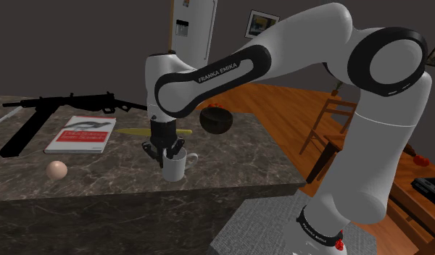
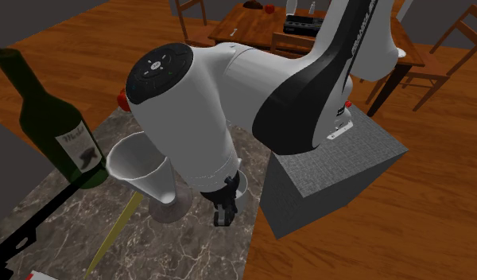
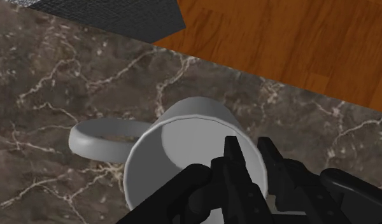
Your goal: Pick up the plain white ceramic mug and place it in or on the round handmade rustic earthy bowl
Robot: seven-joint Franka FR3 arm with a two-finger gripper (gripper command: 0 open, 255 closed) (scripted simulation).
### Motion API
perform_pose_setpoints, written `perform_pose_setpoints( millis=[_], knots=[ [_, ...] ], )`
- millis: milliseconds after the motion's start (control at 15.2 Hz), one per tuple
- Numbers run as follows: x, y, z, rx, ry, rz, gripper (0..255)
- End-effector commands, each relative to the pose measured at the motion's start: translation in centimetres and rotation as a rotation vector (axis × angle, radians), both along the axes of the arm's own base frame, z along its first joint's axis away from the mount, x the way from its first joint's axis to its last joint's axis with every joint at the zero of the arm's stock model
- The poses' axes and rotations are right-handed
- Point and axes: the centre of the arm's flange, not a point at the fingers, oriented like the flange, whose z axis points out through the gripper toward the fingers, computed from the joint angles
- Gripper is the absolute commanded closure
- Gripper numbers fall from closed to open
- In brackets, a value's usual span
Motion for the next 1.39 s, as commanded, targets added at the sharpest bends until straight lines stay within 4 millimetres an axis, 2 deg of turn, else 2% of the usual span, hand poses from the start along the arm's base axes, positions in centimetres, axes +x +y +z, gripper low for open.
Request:
perform_pose_setpoints(
  millis=[0, 396, 1320],
  knots=[
    [0.0, 0.0, 0.0, 0.0, 0.0, 0.0, 255],
    [0.0, 0.0, 0.0, 0.0, 0.0, 0.0, 255],
    [0.0, 0.0, 7.4, 0.0, 0.0, 0.0, 255]
  ],
)
